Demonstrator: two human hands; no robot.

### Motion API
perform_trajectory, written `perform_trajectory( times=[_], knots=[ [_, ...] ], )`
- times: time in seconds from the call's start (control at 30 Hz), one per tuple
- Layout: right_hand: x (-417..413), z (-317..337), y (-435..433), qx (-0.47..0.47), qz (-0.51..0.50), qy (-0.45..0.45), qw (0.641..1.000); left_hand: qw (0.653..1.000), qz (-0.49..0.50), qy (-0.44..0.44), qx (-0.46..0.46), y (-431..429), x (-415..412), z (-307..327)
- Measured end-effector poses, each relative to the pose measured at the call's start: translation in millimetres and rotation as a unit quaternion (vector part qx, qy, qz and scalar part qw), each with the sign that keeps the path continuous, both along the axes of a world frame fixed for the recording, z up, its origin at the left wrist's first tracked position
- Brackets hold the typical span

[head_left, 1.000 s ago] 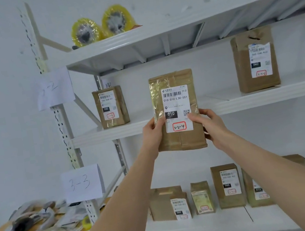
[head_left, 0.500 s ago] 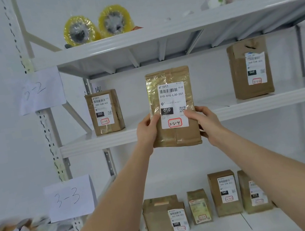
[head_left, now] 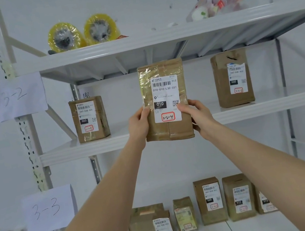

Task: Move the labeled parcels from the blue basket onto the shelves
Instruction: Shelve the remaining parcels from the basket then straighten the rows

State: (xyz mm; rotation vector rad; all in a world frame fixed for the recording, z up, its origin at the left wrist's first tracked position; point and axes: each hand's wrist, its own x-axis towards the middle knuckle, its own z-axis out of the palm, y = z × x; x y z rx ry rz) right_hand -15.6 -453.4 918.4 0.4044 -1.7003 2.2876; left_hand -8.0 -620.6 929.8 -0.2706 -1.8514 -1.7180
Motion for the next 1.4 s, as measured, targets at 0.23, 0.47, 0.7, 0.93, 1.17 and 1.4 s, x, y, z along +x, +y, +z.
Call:
perform_trajectory(
  times=[0.23,0.47,0.7,0.93,1.17,1.4],
  knots=[
    [-13.2,17.3,17.8,0.005,-0.01,0.038,0.999,0.999,-0.004,0.041,-0.005,17.9,-15.2,16.2],
    [-37.6,29.1,20.1,0.023,-0.017,0.069,0.997,0.999,-0.014,0.047,0.011,20.5,-37.0,29.2],
    [-78.3,35.8,3.3,0.038,-0.056,0.08,0.995,0.998,-0.043,0.051,-0.001,3.5,-83.7,35.5],
    [-122.5,33.9,-19.1,0.042,-0.091,0.068,0.993,0.997,-0.07,0.025,-0.011,-18.1,-133.7,32.9],
    [-147.6,33.0,-40.4,0.053,-0.1,0.072,0.991,0.999,-0.047,0.019,-0.016,-39.2,-158.7,33.4],
    [-162.6,34.4,-66.6,0.075,-0.11,0.069,0.989,0.999,-0.032,0.022,-0.03,-65.3,-170.3,34.0]
  ],
)
